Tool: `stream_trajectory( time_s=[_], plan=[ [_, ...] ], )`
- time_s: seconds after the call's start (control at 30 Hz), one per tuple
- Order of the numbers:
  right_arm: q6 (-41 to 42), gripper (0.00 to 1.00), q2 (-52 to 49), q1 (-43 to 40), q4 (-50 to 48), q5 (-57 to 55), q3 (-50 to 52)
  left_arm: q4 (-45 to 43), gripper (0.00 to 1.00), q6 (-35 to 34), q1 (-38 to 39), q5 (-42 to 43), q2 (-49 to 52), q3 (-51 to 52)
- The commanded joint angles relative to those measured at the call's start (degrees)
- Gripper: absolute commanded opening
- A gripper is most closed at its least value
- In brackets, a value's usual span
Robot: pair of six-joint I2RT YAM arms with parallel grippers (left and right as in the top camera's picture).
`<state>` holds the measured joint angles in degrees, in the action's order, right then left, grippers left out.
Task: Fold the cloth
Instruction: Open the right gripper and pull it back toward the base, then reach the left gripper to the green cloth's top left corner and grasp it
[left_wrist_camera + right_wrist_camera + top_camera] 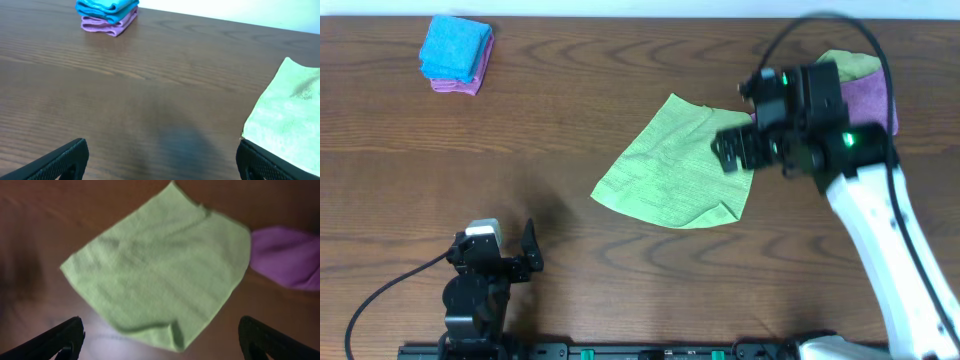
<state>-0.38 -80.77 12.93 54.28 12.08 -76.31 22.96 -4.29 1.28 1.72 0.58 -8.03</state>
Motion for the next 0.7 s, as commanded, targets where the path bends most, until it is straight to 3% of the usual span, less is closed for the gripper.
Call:
stream_trajectory(
  time_s=[0.0,0.1,0.17,0.37,0.5,0.67],
  plan=[
    [1.9,0.98,5.9,1.5,0.4,1.8,7.1,-2.1,0.95,-4.0,-0.1,5.2,-0.3,0.7],
    [4.1,0.98,15.1,2.9,0.8,5.1,12.8,-4.7,0.95,-11.3,-0.1,20.2,-0.3,0.7],
    [4.8,0.99,21.3,3.5,3.2,5.1,14.2,-4.9,0.95,-12.3,-0.1,25.3,-0.3,0.7],
    [6.1,0.99,35.4,3.7,12.4,5.1,14.2,-8.7,0.95,-12.7,-0.1,26.9,-0.3,0.8],
    [7.6,0.99,39.3,3.7,16.3,5.1,14.3,-23.6,0.96,-14.3,1.2,35.8,2.4,3.0],
    [7.6,0.99,40.5,3.7,17.4,4.9,15.9,-34.4,0.95,-12.3,7.6,32.1,16.2,3.4]
  ],
)
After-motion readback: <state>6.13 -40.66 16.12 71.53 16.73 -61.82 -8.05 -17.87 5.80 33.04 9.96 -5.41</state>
